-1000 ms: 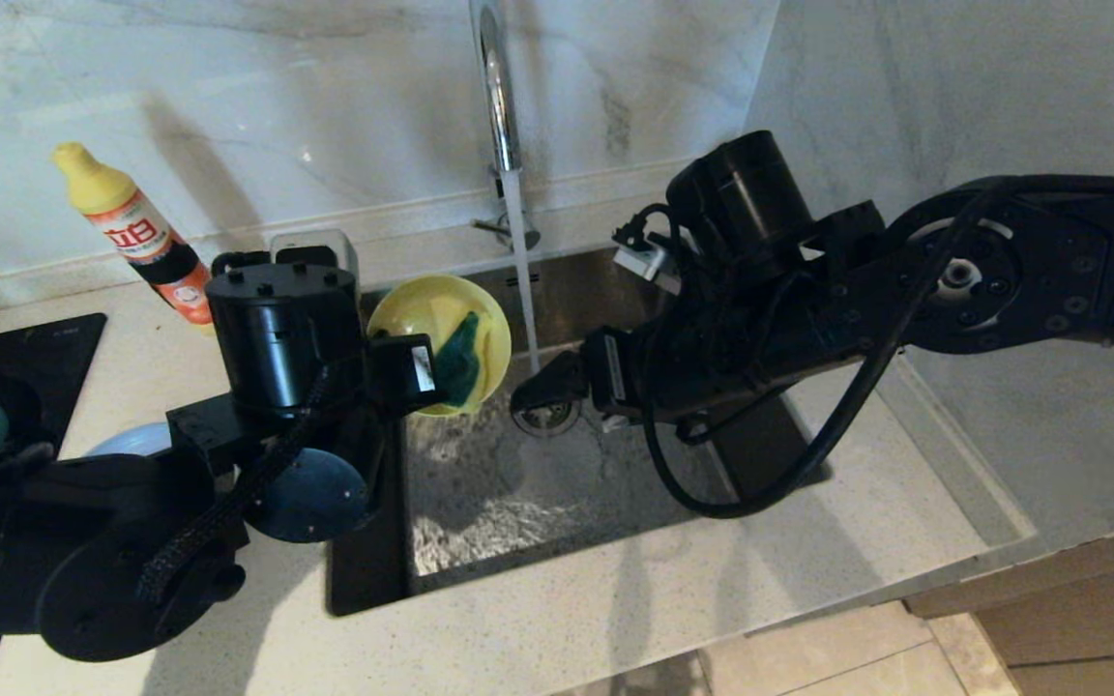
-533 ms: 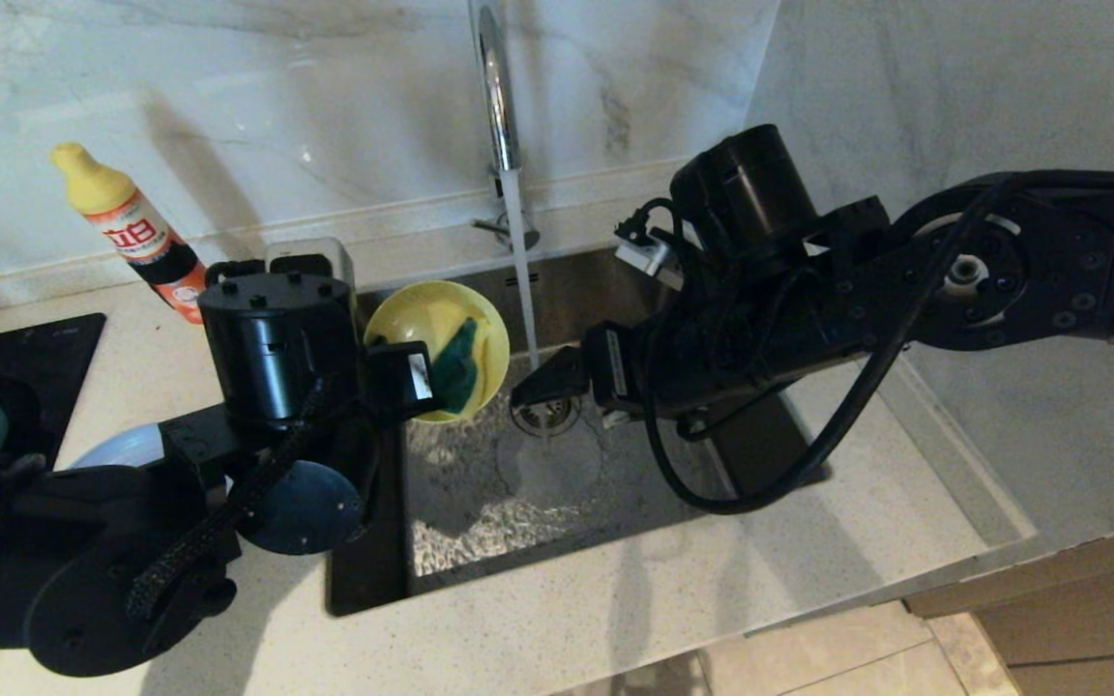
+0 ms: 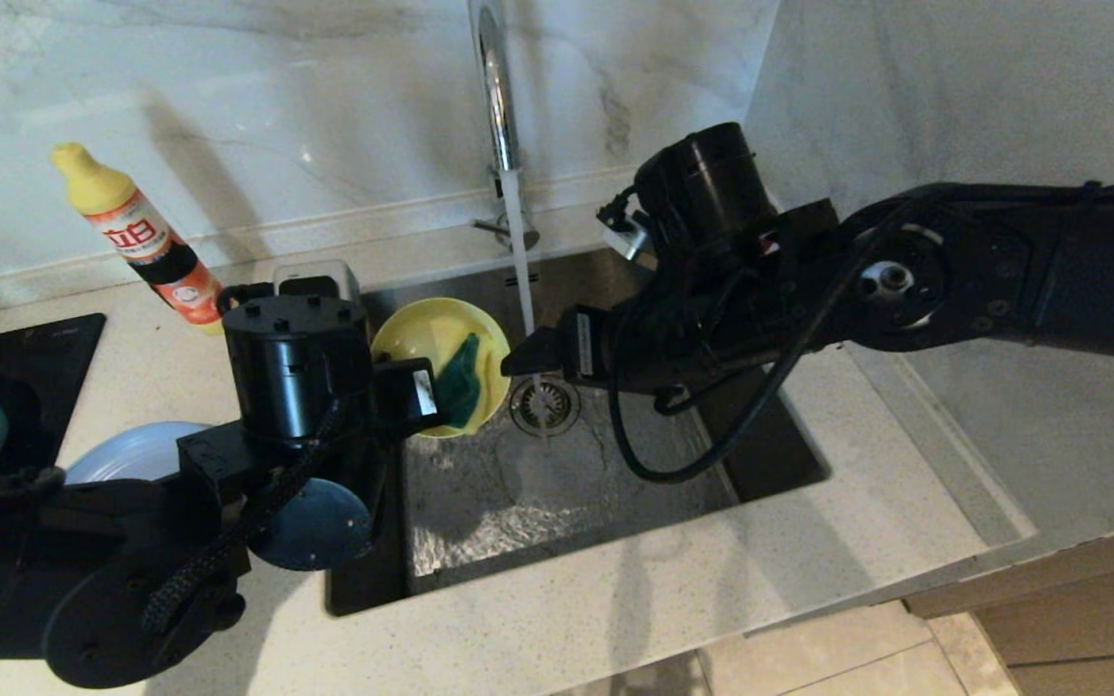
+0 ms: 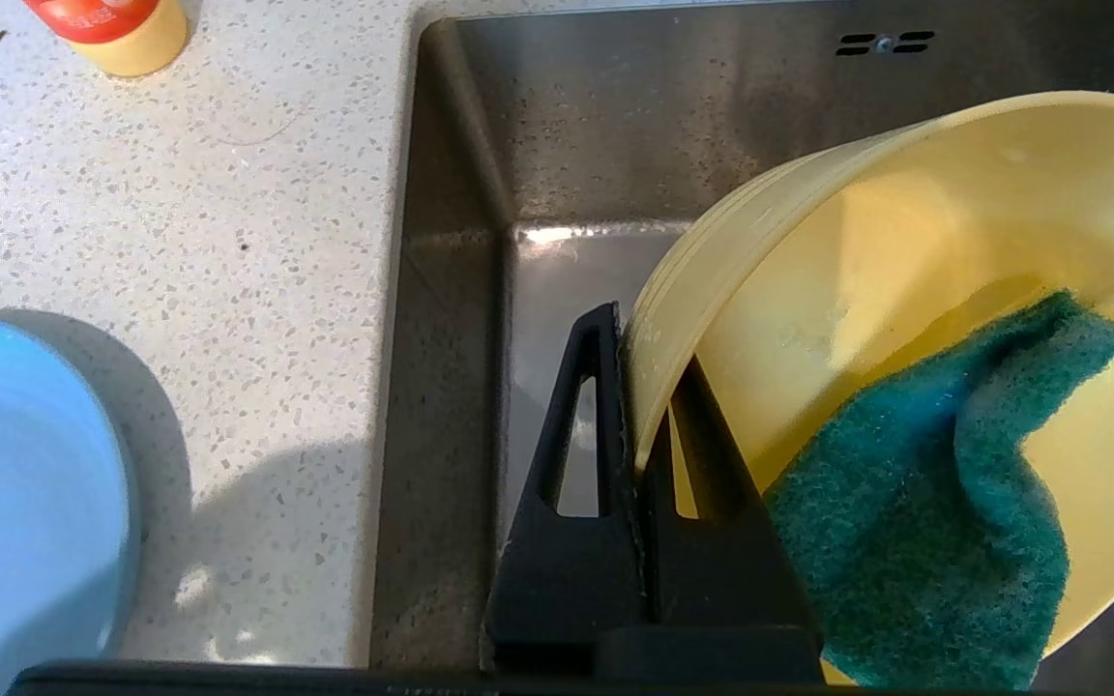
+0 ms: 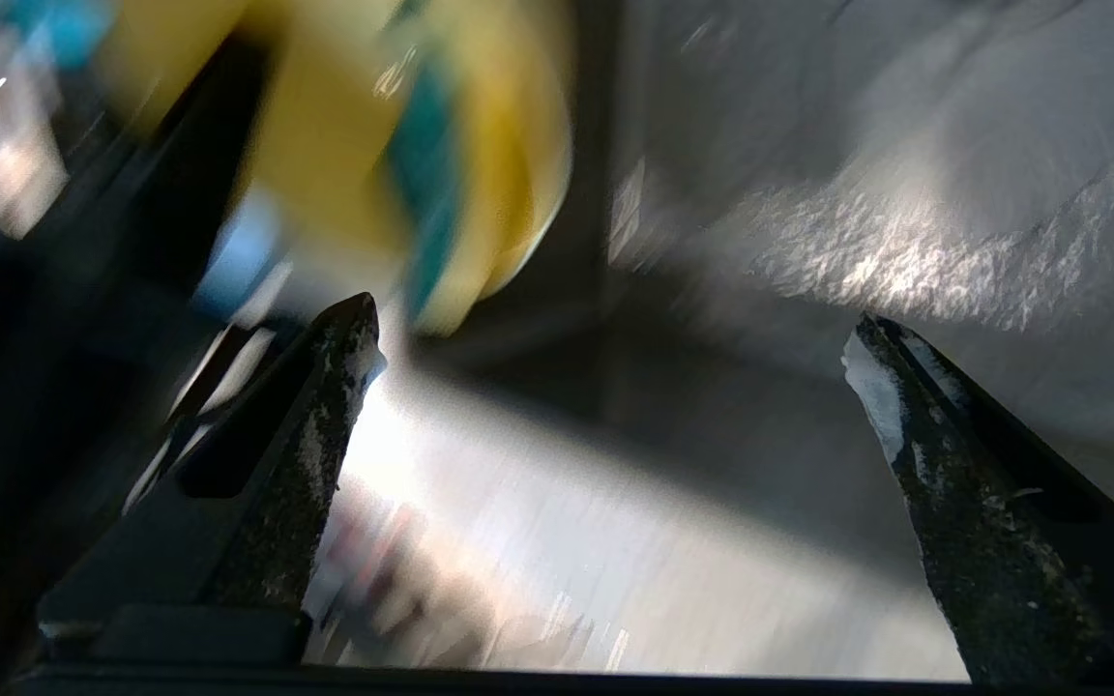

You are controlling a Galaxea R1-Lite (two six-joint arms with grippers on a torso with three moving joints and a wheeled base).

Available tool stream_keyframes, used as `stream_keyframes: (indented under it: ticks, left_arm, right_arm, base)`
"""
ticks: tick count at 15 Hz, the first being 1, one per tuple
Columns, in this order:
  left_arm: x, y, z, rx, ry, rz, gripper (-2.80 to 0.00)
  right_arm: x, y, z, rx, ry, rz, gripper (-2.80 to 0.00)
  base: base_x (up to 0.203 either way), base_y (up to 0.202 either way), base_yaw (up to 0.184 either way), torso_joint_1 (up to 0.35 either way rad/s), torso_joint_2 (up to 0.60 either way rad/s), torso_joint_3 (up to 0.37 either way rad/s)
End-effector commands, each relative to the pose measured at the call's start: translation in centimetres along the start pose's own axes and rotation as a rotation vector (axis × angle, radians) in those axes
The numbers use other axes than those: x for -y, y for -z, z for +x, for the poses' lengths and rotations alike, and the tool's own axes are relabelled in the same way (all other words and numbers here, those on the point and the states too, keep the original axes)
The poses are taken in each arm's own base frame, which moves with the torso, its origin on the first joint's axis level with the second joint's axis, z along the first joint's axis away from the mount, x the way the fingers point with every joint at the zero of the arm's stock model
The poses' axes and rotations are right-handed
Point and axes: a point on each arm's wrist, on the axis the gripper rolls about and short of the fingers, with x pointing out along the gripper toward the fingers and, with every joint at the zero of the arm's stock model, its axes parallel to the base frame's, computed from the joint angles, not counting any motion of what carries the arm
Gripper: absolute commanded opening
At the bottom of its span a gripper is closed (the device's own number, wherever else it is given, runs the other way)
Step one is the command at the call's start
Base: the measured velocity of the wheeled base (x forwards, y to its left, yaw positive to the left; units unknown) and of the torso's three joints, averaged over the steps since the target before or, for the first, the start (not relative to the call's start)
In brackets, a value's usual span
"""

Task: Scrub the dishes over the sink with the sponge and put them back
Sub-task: Wipe the bowl

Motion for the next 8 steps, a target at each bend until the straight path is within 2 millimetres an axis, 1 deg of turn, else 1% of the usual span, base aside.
stream_keyframes:
  ticks: [1, 8]
  left_arm:
    - [0.1, 0.0, 0.1, 0.003, -0.005, -0.006, -2.8]
    - [0.2, 0.4, -0.3, -0.008, 0.008, 0.005, -2.8]
  right_arm:
    - [-0.1, 1.0, 2.5, 0.042, 0.094, 0.021, -2.8]
    - [-1.8, 0.6, 0.7, 0.078, 0.046, 0.003, -2.8]
  base:
    - [0.0, 0.0, 0.0, 0.0, 0.0, 0.0]
    - [0.0, 0.0, 0.0, 0.0, 0.0, 0.0]
